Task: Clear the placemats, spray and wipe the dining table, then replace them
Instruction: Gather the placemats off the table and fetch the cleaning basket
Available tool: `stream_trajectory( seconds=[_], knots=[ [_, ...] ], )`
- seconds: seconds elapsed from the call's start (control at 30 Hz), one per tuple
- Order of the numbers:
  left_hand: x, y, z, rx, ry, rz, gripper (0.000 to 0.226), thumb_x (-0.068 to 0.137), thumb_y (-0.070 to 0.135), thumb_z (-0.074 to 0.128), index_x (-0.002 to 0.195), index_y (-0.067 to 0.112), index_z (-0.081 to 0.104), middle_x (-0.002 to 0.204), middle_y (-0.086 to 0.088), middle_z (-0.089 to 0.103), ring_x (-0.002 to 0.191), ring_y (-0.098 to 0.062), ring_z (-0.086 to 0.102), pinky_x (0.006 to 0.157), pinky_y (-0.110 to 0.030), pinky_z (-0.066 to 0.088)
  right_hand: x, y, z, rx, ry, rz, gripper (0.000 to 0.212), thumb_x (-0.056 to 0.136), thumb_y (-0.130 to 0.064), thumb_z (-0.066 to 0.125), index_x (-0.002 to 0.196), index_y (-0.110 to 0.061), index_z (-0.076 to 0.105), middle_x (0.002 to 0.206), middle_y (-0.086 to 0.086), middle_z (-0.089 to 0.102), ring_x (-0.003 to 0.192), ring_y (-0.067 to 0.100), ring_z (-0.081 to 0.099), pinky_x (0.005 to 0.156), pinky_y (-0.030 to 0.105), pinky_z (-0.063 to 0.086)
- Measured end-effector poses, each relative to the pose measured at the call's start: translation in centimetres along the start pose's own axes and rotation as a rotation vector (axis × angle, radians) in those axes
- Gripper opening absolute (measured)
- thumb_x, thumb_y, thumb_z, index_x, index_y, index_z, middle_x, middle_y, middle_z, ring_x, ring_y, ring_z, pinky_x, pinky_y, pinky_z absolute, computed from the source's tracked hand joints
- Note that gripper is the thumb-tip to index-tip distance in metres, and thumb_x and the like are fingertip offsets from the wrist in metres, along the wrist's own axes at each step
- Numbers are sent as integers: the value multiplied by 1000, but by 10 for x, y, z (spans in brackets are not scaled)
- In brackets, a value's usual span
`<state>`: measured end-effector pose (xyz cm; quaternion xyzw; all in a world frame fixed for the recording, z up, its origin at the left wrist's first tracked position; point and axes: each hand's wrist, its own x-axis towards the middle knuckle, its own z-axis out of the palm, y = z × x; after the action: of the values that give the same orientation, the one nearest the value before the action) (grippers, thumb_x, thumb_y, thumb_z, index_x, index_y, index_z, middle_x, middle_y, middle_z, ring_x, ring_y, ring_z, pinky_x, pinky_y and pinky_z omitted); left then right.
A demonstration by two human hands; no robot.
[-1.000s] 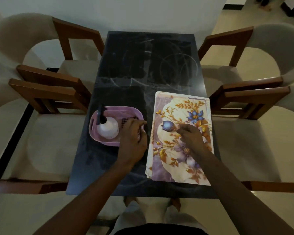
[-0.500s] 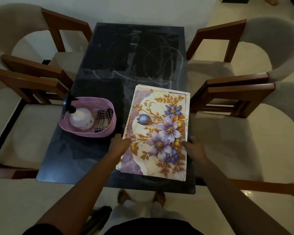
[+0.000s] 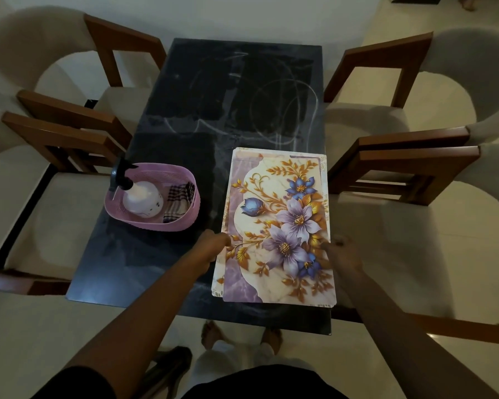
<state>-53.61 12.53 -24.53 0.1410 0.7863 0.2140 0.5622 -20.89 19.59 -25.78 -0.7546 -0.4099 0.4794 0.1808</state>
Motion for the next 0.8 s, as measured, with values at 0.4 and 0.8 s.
stream_trajectory(
  seconds=[0.4, 0.8],
  knots=[
    [-5, -3, 5, -17, 22, 10, 52, 86, 25, 73, 133, 8, 61, 127, -16, 69, 108, -32, 70, 88, -45, 59, -20, -13, -19, 403, -353, -1, 33, 89, 13, 64, 111, -10, 70, 103, 17, 79, 75, 28, 77, 59, 35, 61],
    [-64, 27, -21, -225, 167, 383, 23, 98, 1, 63, 119, 7, 68, 104, -12, 77, 77, -15, 75, 62, -26, 59, -67, -23, -36, 571, -517, -99, 35, 98, 2, 59, 129, -13, 69, 113, 15, 78, 81, 27, 78, 61, 39, 63]
  ],
)
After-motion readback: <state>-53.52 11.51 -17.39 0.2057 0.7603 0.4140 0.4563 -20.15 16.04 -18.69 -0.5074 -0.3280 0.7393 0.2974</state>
